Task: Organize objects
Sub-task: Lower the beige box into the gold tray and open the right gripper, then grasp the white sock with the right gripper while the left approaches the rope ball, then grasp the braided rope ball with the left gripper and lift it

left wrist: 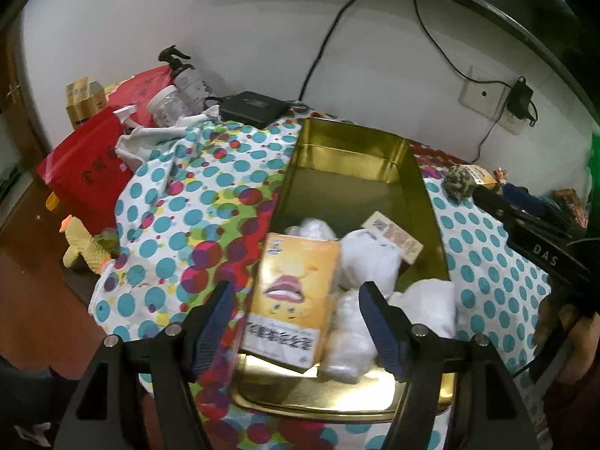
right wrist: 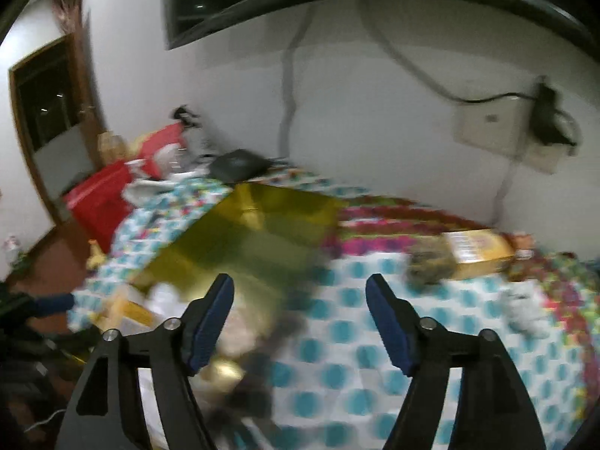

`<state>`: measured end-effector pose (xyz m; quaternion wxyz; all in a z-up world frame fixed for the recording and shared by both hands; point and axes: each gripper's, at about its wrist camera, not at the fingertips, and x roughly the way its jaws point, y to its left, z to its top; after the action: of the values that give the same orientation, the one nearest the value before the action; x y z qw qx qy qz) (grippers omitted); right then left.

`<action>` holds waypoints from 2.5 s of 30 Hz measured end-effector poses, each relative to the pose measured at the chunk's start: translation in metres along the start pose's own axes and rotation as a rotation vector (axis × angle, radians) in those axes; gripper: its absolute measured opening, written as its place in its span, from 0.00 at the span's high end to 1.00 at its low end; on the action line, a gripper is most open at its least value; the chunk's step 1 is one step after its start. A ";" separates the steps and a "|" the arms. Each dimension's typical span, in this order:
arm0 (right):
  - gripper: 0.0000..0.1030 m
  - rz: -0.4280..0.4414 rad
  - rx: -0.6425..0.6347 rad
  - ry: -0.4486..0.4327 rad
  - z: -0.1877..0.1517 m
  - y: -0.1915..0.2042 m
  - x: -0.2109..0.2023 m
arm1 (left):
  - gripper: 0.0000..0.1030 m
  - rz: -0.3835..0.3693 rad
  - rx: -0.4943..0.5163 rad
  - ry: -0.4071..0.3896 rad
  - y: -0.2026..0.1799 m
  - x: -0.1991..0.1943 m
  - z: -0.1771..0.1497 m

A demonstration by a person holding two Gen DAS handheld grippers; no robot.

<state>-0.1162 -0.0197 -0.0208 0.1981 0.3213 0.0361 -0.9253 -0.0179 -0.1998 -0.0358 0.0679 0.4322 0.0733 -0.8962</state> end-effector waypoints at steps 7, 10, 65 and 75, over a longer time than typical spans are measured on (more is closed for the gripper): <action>0.30 -0.239 0.059 0.012 -0.026 -0.101 -0.013 | 0.32 -0.066 0.099 -0.015 -0.060 -0.003 0.020; 0.30 -0.301 0.112 0.038 -0.037 -0.141 -0.010 | 0.31 -0.094 0.143 -0.007 -0.098 0.008 0.032; 0.62 -0.310 0.208 0.186 -0.038 -0.200 0.035 | 0.31 -0.091 0.332 0.079 -0.262 0.172 0.090; 0.62 -0.307 0.210 0.193 -0.045 -0.201 0.037 | 0.31 -0.083 0.285 0.106 -0.256 0.194 0.108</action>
<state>-0.1952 0.1610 -0.0909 0.0159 0.4179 0.0067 -0.9083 -0.2675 0.0191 -0.1033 -0.0354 0.4809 -0.0333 -0.8754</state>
